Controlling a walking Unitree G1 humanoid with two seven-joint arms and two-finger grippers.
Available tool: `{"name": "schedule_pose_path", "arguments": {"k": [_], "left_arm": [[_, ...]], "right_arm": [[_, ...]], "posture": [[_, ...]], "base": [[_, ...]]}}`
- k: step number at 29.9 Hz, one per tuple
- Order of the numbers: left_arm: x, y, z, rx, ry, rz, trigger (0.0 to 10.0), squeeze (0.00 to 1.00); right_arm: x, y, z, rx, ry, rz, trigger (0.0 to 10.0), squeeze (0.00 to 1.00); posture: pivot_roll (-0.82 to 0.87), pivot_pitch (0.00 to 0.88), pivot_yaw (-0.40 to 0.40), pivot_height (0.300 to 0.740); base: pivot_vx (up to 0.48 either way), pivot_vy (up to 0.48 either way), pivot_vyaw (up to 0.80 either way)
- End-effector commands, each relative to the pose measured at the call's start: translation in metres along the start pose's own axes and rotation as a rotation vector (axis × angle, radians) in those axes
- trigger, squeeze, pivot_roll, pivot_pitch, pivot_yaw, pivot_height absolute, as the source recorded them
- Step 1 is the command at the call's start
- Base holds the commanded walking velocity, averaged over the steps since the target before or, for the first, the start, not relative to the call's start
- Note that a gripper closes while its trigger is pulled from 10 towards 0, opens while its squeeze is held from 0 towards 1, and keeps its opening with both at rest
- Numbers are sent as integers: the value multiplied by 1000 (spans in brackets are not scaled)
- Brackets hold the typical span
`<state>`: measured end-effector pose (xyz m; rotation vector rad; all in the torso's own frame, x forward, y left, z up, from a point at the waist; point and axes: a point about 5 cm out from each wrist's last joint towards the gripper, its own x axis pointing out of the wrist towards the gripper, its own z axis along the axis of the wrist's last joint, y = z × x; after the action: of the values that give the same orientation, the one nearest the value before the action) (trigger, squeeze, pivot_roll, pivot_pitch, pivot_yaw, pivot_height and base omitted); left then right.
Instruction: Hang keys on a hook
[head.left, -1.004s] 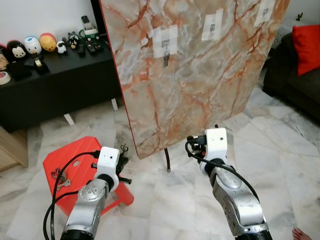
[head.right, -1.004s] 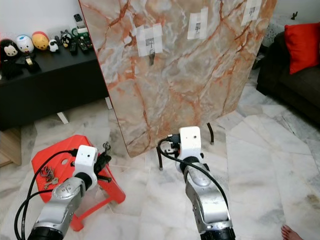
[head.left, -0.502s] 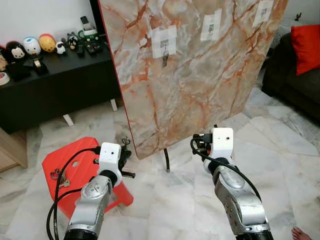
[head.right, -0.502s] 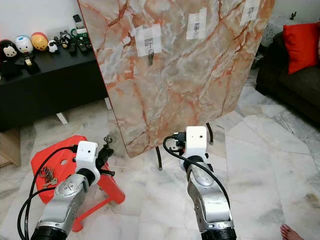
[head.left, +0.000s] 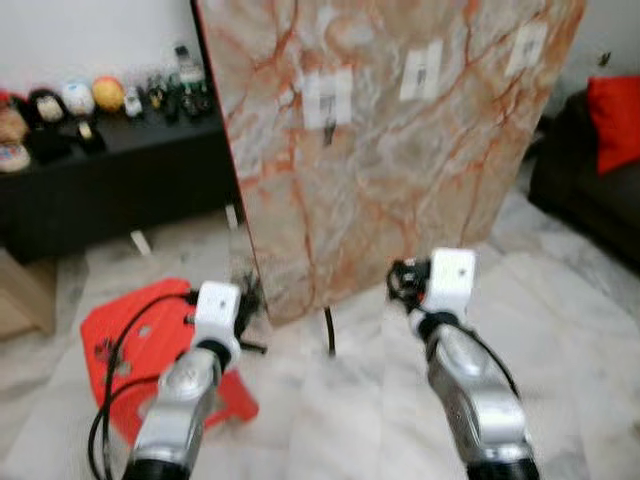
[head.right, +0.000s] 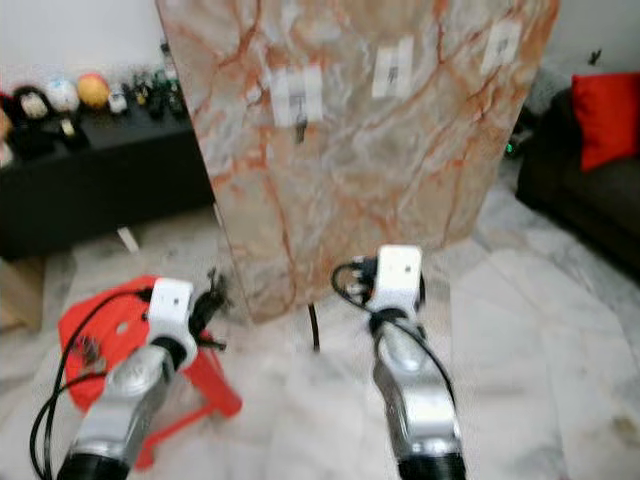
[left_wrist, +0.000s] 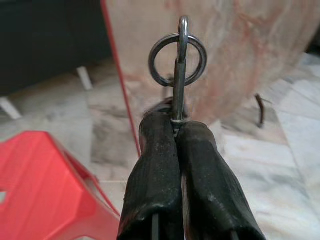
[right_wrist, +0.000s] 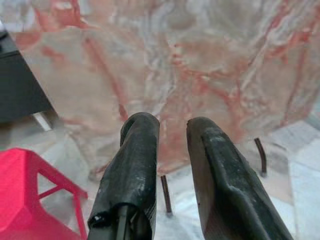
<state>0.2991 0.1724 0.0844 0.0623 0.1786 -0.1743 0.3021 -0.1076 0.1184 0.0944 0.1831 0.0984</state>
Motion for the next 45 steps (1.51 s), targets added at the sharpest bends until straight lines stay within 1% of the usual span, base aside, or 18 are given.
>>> {"name": "schedule_pose_path", "arguments": {"k": [1, 4, 6, 8, 13, 17, 19, 25, 28, 30, 32, 34, 38, 41, 45], "left_arm": [[3, -4, 1, 7, -10, -11, 10000, 0], [4, -4, 2, 4, -12, -6, 10000, 0], [5, -4, 4, 6, -16, -7, 10000, 0], [5, -4, 4, 6, -20, -10, 10000, 0], [4, -6, 0, -1, -11, -10, 10000, 0], [7, -10, 8, -8, -43, -33, 10000, 0], [8, -9, 14, -26, -67, -31, 10000, 0], [9, -10, 18, -34, -82, -39, 10000, 0], [9, -11, 18, -20, -81, -46, 10000, 0], [10, -17, 21, 11, -84, -82, 10000, 0], [10, -18, 22, 16, -87, -89, 10000, 0], [11, -21, 24, 40, -96, -103, 10000, 0], [11, -24, 25, 35, -105, -115, 10000, 0], [11, -24, 26, 34, -107, -112, 10000, 0], [11, -23, 25, 37, -107, -112, 10000, 0]], "right_arm": [[-1, -8, -6, 7, 19, -39, 10000, 0], [1, -11, -8, 17, 27, -55, 10000, 0], [3, -12, -7, 14, 29, -61, 10000, 0], [3, -14, -2, 15, 6, -72, 10000, 0], [3, -18, -4, 13, 19, -96, 10000, 0], [4, -20, -7, 25, 38, -126, 10000, 0], [5, -21, -7, 44, 49, -132, 10000, 0], [6, -21, -9, 44, 62, -137, 10000, 0], [6, -21, -10, 41, 67, -137, 10000, 0], [6, -19, -10, 41, 70, -134, 10000, 0], [6, -19, -10, 42, 71, -135, 10000, 0], [7, -19, -10, 44, 75, -138, 10000, 0], [6, -20, -11, 46, 76, -148, 10000, 0], [6, -22, -11, 47, 75, -156, 10000, 0], [6, -23, -11, 51, 62, -170, 10000, 0]], "posture": [[75, 0, 4, 740], [84, 0, 3, 740], [78, 0, 6, 740], [69, 0, 7, 740], [70, 0, 6, 740], [73, 0, 3, 740], [70, 10, 4, 740], [73, 29, 5, 740], [74, 35, 6, 740], [74, 43, 8, 740], [75, 49, 10, 740], [74, 55, 13, 740], [73, 57, 16, 740], [71, 56, 16, 740], [69, 50, 17, 740]], "base": [[0, -315, 0], [0, -292, 0], [0, -277, 0], [0, -279, 0], [0, 0, 0], [0, 0, 0], [0, 0, -728], [0, 0, -788], [0, 0, -788], [0, 0, -788], [0, 0, -788], [0, 0, -788], [0, 0, -788], [0, 0, -788], [0, 0, 0]]}}
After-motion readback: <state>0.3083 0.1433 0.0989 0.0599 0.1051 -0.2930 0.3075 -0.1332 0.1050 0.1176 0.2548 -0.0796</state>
